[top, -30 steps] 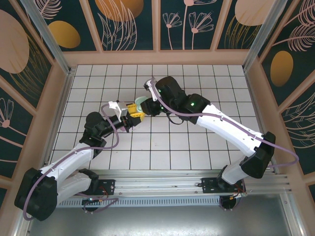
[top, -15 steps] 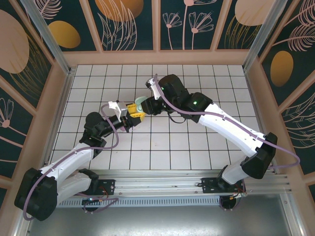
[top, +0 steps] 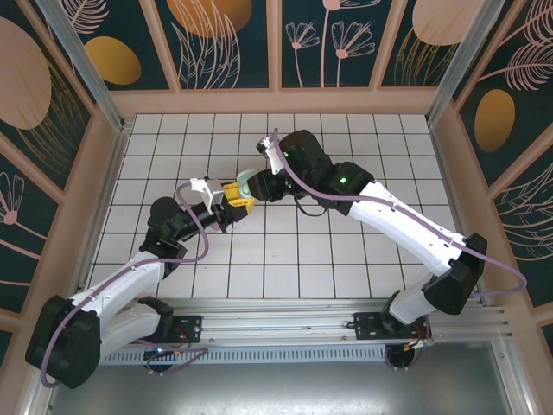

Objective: Insert the wireless bluetooth earbuds into the charging case

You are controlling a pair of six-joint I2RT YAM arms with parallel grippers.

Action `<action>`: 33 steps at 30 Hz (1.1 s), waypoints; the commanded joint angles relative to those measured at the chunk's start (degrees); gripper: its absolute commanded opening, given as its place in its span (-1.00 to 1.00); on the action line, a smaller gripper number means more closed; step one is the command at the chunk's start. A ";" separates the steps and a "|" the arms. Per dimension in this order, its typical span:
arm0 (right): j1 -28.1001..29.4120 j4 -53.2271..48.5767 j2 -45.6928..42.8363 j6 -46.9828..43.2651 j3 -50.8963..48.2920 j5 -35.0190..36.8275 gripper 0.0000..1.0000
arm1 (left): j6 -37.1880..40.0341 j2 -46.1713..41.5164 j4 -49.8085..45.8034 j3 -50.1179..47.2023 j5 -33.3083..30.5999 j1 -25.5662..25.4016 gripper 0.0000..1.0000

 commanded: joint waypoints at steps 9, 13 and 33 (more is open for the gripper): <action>-2.37 1.83 -3.20 3.33 -0.26 1.24 -0.32 | 0.22 -0.20 2.06 0.57 1.22 -0.25 -1.00; -2.90 2.52 -3.49 3.59 -0.83 -0.32 -0.32 | 0.32 -0.11 2.12 0.57 1.11 -0.29 -1.00; -3.45 3.71 -7.57 5.78 -4.96 -3.88 -0.36 | 0.40 -0.35 1.56 0.79 0.92 -0.27 -1.00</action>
